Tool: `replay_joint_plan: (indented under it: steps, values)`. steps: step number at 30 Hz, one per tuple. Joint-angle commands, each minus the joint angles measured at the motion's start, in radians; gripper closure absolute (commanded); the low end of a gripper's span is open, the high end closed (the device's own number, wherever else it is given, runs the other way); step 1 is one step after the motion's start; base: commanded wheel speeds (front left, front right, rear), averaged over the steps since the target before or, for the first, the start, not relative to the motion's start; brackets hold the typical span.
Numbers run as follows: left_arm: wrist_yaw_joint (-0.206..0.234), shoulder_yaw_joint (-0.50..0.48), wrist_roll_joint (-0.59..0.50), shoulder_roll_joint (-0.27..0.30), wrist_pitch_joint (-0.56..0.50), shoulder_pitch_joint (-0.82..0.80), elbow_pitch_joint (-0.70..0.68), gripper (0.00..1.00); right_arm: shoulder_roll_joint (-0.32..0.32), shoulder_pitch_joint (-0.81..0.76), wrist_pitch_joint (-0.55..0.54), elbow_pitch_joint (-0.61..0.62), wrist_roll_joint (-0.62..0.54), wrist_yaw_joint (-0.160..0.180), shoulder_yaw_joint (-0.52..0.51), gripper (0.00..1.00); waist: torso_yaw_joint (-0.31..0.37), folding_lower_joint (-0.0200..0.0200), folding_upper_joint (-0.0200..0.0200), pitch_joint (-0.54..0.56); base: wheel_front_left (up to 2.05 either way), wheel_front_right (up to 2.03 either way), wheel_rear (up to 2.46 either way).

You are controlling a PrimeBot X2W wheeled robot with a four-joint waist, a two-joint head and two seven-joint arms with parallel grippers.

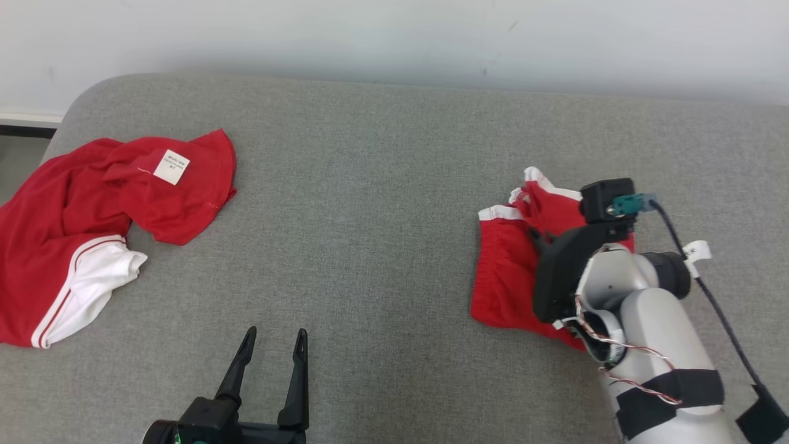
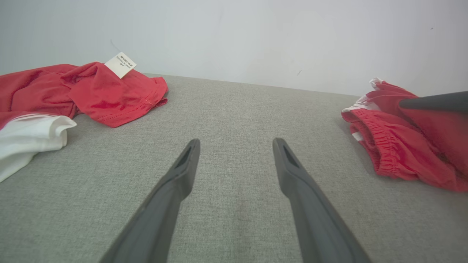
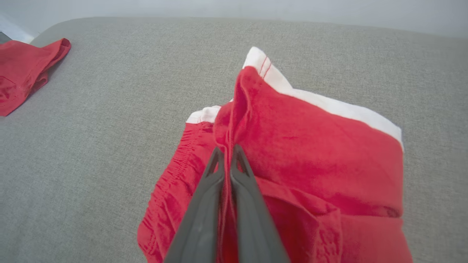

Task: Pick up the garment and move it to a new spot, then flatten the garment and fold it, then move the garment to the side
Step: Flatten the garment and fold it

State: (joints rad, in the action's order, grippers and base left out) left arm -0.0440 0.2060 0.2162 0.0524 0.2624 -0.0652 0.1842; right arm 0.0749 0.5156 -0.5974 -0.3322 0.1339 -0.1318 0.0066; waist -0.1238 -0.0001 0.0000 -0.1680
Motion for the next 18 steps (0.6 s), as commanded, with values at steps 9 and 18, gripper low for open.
replay_joint_plan:
  steps: [9,18]
  values:
    - [0.002,-0.006,0.006,-0.002,0.004,0.002,0.004,0.00,-0.025,0.025,0.034,-0.073,0.031,0.002,0.075,1.00,0.000,0.0001,0.0000,-0.007,0.00,0.00,0.00]
    - [0.007,-0.005,0.015,-0.002,0.004,-0.001,0.008,0.00,-0.026,0.022,0.105,-0.029,0.335,0.002,0.142,0.00,0.014,0.0001,0.0000,-0.007,0.00,0.00,0.00]
